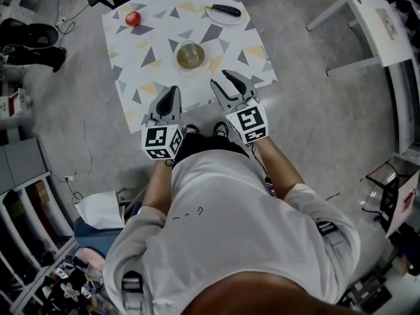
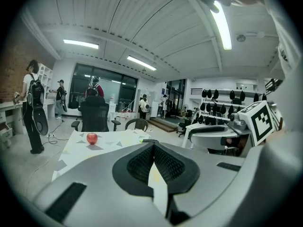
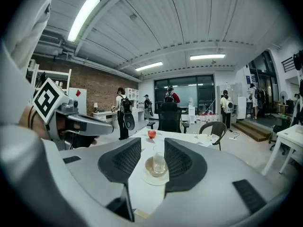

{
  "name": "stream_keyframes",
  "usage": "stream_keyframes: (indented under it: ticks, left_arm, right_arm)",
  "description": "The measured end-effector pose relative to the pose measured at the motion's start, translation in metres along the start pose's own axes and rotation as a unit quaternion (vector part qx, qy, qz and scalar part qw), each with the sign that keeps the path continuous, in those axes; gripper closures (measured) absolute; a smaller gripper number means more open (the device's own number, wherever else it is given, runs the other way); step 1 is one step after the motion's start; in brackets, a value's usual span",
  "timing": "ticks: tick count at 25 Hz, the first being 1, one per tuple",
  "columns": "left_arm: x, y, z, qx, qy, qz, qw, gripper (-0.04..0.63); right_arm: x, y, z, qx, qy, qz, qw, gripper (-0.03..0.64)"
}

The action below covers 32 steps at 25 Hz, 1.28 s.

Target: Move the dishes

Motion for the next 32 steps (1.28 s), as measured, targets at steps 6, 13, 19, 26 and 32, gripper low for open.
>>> stream_keyframes:
  ticks: [6,13,19,26,32]
  left_arm:
    - [0.027,0.030,-0.012,-0.012,0.027,0.005,0.9995,0.575]
    - [0.066,0.073,-0.026,-0.031,0.055,-0.016,0.9979,0.575]
    - [0.099,0.113,-0.033,-0.030,0.078,-0.050,0.9952,0.575]
    - [0.122,0.139,-0.047,-0.032,0.109,-0.060,0.9917,0.575]
    - [0.124,0.148,-0.061,-0.056,0.131,-0.019,0.9897,0.575]
  right_arm:
    - [0.041,-0.006,-0.010,-0.009,0.037,0.016,0.999,0.454]
    - [0.089,-0.015,-0.028,-0.013,0.085,0.004,0.996,0.436]
    - [0.125,-0.015,-0.040,-0.031,0.121,-0.001,0.992,0.412]
    - [0.163,-0.025,-0.061,-0.068,0.152,0.022,0.986,0.362]
    - [0.195,-0.037,-0.070,-0.054,0.164,0.065,0.983,0.331]
Point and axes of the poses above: the fingertips, and each gripper's own axes: x forward along the fingers, y to its left, z out of its top, the point moved 8 cm from there along -x, backward along the fingers, and after that the axes turned 2 degrees about x, right-handed, at the moved point
